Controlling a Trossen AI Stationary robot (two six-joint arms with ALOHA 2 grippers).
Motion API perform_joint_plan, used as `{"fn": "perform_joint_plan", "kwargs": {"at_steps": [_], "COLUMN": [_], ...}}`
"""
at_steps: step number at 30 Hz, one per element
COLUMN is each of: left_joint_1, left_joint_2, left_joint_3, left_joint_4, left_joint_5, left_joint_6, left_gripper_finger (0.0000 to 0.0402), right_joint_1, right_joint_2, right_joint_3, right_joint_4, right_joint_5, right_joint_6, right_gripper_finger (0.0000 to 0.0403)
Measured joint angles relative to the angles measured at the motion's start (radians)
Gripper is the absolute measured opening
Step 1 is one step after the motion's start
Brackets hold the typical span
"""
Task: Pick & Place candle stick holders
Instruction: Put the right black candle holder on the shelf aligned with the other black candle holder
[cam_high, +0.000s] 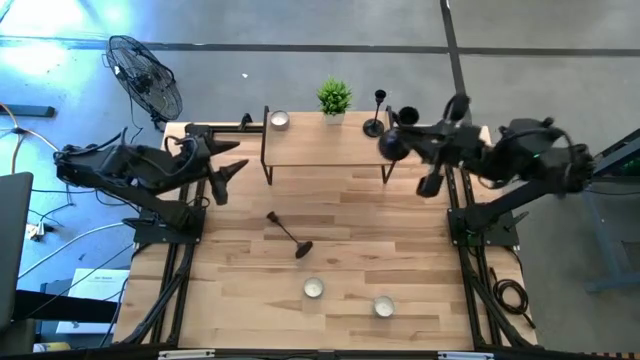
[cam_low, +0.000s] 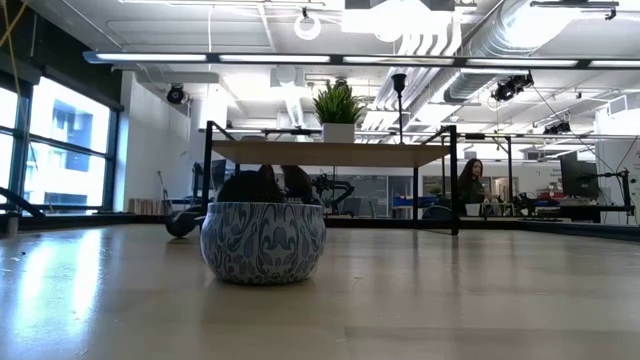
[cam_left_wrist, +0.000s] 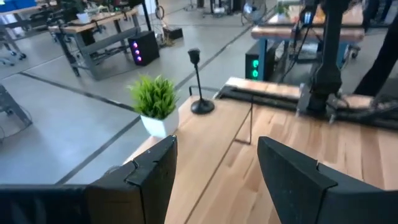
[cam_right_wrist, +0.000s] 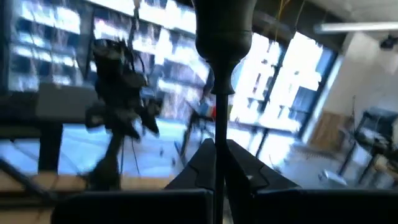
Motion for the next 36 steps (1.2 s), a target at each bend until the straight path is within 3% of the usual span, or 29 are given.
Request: {"fn": "perform_joint_plan", "kwargs": {"at_steps": [3,8,14,19,23,28,36], "left_joint_1": [0.000,0.000,0.000,0.000,0.000,0.000,0.000], "left_joint_2": [-0.005,-0.010,-0.010,-0.010,-0.010,-0.010,-0.009], "left_joint_3": [0.000,0.000,0.000,0.000,0.000,0.000,0.000], "left_joint_4": [-0.019,-0.029,-0.028,-0.029,-0.032,-0.055,-0.110], "left_joint_5": [0.003,0.001,0.003,0.052,0.061,0.061,0.061], "left_joint_6": [0.000,0.068,0.127,0.126,0.110,0.053,-0.022], "left_gripper_finger": [0.0219,0.0219,0.0218,0.0218,0.0218,0.0218,0.0218], "right_joint_1": [-0.048,-0.153,-0.260,-0.357,-0.425,-0.486,-0.547], "right_joint_2": [-0.034,-0.069,-0.020,0.043,0.099,0.151,0.249], "right_joint_3": [-0.140,-0.373,-0.564,-0.595,-0.595,-0.595,-0.594], "right_joint_4": [0.171,0.399,0.586,0.583,0.607,0.621,0.607], "right_joint_5": [-0.028,-0.088,-0.117,-0.133,-0.213,-0.168,-0.201], "right_joint_6": [-0.011,0.109,0.248,0.310,0.371,0.439,0.465], "right_gripper_finger": [0.0005,0.0005,0.0005,0.0005,0.0005,0.0005,0.0005]}}
